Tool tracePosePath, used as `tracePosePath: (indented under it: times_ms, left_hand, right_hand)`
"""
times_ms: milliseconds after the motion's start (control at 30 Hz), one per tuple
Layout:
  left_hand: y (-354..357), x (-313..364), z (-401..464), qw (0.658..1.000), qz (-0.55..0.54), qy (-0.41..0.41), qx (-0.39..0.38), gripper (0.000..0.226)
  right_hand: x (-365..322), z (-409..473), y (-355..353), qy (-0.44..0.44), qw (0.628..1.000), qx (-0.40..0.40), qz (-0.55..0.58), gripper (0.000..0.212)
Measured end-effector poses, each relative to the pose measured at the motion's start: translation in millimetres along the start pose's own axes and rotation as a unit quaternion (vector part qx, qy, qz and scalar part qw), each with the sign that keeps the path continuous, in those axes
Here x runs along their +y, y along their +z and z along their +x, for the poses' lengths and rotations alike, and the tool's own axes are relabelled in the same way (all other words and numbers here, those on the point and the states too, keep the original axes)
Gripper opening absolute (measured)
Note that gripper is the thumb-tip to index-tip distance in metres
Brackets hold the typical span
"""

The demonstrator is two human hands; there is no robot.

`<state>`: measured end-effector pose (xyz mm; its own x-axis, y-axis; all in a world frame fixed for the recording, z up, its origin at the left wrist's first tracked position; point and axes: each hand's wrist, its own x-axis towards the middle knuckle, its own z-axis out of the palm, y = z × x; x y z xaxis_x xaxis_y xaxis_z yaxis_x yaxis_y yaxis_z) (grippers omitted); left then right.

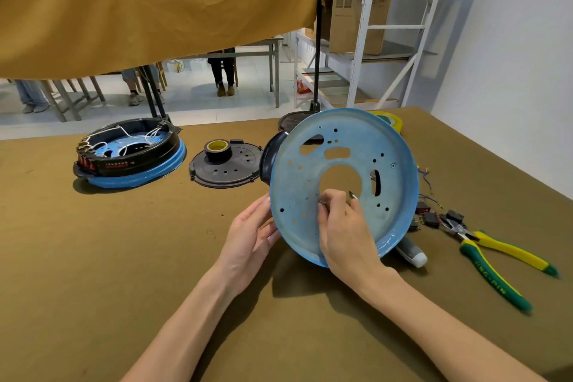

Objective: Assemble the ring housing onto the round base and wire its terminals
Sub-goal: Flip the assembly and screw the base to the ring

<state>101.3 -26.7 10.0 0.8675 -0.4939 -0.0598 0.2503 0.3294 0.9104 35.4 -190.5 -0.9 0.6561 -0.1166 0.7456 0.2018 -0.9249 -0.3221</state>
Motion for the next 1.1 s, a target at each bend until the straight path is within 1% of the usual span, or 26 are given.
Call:
tracePosePath:
  times_ms: [67,167,200,267,300,333,433,500,600,667,733,800,833,900,933,1000,1033,1100]
  left_hand:
    - [1,-2,-3,1.0,0.01,0.007,0.003,0.035]
    - [-3,1,-4,1.0,-0.02,-0.015,-0.013,0.035]
    - [-5,4,-4,0.999,-0.034,-0.023,-0.025,0.038]
    - [-9,12,-3,0.996,-0.06,-0.029,-0.06,0.057]
    - [-10,16,-3,0.994,-0.071,-0.027,-0.082,0.066]
    - [-10,19,-3,0.991,-0.083,-0.021,-0.103,0.068]
    - [-8,30,-4,0.984,-0.11,0.009,-0.139,0.05]
    - [-5,34,-8,0.984,-0.108,0.032,-0.14,0.049]
    - [7,45,-14,0.986,-0.09,0.066,-0.12,0.047]
    - [17,55,-16,0.989,-0.058,0.096,-0.098,0.042]
    - [28,67,-17,0.988,-0.009,0.131,-0.081,0.034]
    - [39,78,-16,0.977,0.093,0.181,-0.071,0.033]
    - [45,81,-15,0.963,0.154,0.206,-0.081,0.035]
    - [55,84,-11,0.924,0.263,0.251,-0.115,0.041]
    - [59,84,-9,0.906,0.309,0.264,-0.119,0.042]
    - [64,79,-8,0.882,0.374,0.268,-0.106,0.04]
    - [65,75,-8,0.874,0.397,0.262,-0.099,0.037]
    - [66,64,-8,0.86,0.435,0.247,-0.105,0.034]
  right_hand:
    - [-1,2,0,0.009,1.0,-0.011,0.016,0.011]
    - [1,4,-1,0.051,0.995,-0.038,0.077,0.006]
    - [1,5,-2,0.075,0.99,-0.055,0.107,0.008]
    - [2,8,-2,0.122,0.972,-0.094,0.175,0.01]
    - [1,10,-2,0.129,0.966,-0.102,0.2,0.007]
    - [-1,11,-3,0.126,0.963,-0.102,0.217,0.004]
    - [-7,14,-4,0.116,0.956,-0.09,0.254,0.006]
    - [-12,17,-7,0.124,0.95,-0.076,0.277,0.003]
    - [-19,23,-13,0.141,0.945,-0.006,0.294,0.004]
    - [-22,31,-20,0.17,0.935,0.037,0.308,0.004]
    - [-23,42,-28,0.208,0.919,0.056,0.33,0.004]
    - [-22,55,-39,0.248,0.893,0.064,0.371,0.006]
    - [-20,61,-44,0.266,0.88,0.064,0.388,0.008]
    - [-11,68,-53,0.304,0.861,0.064,0.403,0.013]
    - [-4,68,-56,0.329,0.85,0.068,0.405,0.015]
    - [10,61,-59,0.384,0.826,0.089,0.402,0.016]
    - [17,54,-59,0.403,0.821,0.095,0.393,0.016]
    - [29,37,-60,0.419,0.826,0.098,0.364,0.014]
